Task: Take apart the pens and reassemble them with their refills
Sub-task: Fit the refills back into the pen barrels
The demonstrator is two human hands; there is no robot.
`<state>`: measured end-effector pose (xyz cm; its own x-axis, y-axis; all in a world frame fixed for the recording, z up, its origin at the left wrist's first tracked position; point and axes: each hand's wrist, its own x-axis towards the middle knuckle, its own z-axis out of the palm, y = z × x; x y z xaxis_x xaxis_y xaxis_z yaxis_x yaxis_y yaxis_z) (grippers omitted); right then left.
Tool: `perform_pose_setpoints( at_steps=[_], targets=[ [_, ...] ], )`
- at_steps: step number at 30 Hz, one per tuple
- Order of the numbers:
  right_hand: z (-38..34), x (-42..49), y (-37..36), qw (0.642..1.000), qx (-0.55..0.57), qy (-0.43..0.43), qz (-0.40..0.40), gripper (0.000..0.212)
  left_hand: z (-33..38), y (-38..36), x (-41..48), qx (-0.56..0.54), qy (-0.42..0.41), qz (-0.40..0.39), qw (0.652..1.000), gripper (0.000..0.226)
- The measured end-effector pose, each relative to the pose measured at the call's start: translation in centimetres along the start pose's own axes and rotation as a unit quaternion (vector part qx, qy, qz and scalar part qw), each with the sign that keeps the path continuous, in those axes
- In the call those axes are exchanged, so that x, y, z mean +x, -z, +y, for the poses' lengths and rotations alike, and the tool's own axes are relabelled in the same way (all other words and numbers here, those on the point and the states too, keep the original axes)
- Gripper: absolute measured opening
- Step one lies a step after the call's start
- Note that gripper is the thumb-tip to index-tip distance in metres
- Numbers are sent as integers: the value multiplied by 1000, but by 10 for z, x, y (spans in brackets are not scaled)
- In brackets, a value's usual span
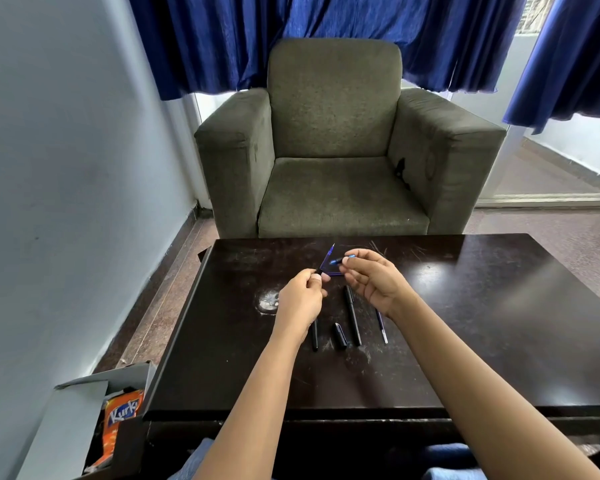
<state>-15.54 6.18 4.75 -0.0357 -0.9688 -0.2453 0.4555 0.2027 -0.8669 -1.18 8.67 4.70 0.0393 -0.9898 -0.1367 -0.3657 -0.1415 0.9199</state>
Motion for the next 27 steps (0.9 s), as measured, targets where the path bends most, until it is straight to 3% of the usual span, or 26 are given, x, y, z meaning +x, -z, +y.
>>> perform_pose_setpoints(
  at_steps=[9, 27],
  targets=[
    [-8, 4, 5, 991, 92, 65, 69, 13, 0, 1, -2, 17, -17, 12, 1000, 28],
    [-9, -2, 0, 994, -40, 92, 39, 18, 1, 1, -4, 47, -24, 9, 999, 28]
  ],
)
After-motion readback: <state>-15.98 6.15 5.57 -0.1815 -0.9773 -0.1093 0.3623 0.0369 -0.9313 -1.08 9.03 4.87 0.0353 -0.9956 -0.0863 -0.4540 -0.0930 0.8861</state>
